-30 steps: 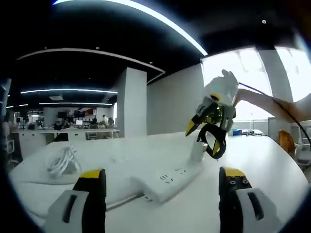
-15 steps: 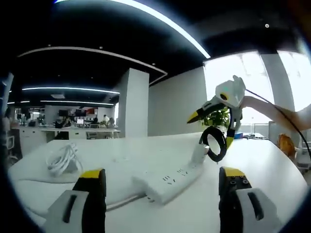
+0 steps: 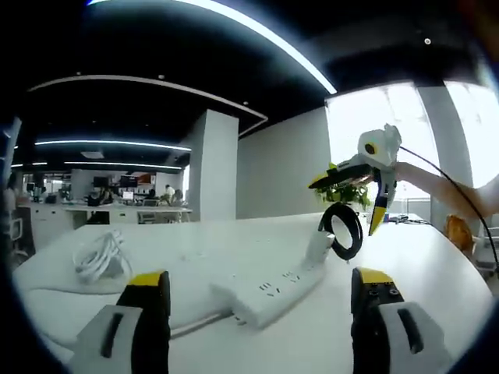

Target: Straighten the power strip on the desk, plug the charger into it

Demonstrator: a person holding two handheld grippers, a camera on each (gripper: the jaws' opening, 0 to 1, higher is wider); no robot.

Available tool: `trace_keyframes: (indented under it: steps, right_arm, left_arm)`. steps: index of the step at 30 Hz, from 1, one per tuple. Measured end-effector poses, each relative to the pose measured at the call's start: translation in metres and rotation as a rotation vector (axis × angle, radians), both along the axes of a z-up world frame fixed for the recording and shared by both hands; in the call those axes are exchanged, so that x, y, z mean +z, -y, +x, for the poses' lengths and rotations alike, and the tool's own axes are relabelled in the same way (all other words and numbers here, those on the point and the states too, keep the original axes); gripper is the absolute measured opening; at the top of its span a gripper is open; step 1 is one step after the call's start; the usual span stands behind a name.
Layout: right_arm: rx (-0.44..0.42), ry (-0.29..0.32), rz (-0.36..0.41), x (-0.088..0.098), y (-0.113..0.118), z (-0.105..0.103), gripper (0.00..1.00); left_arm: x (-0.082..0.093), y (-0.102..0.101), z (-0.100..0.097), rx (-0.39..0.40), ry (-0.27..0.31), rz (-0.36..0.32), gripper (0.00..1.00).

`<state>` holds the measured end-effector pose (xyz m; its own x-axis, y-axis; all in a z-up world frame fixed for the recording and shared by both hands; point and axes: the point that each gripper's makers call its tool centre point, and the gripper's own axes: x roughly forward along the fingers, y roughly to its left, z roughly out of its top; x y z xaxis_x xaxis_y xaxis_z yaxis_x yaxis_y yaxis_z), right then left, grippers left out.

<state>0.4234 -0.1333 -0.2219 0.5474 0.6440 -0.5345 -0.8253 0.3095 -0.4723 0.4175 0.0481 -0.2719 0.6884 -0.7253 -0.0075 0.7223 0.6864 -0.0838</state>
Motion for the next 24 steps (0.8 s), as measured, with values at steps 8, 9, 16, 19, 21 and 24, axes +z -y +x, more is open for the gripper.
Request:
trace_keyframes:
  steps: [8, 9, 16, 19, 21, 24]
  right_arm:
    - [0.058, 0.049, 0.432, 0.043, 0.000, -0.019, 1.00]
    - [0.063, 0.049, 0.483, 0.048, 0.001, -0.022, 1.00]
    - [0.045, 0.112, 0.724, 0.084, 0.016, -0.036, 1.00]
    - [0.059, 0.131, 0.749, 0.090, 0.015, -0.046, 1.00]
    - [0.054, 0.144, 0.756, 0.091, 0.013, -0.051, 1.00]
    - [0.049, 0.160, 0.769, 0.092, 0.009, -0.057, 1.00]
  left_arm:
    - [0.004, 0.002, -0.002, -0.007, 0.020, -0.006, 0.99]
    - [0.005, 0.002, -0.003, -0.009, 0.025, -0.012, 0.99]
    - [0.019, 0.003, -0.008, -0.019, 0.067, -0.065, 0.99]
    - [0.021, 0.000, -0.007, -0.009, 0.067, -0.073, 0.99]
    - [0.021, -0.002, -0.006, -0.002, 0.055, -0.077, 0.99]
    - [0.023, -0.005, -0.005, 0.005, 0.034, -0.101, 0.99]
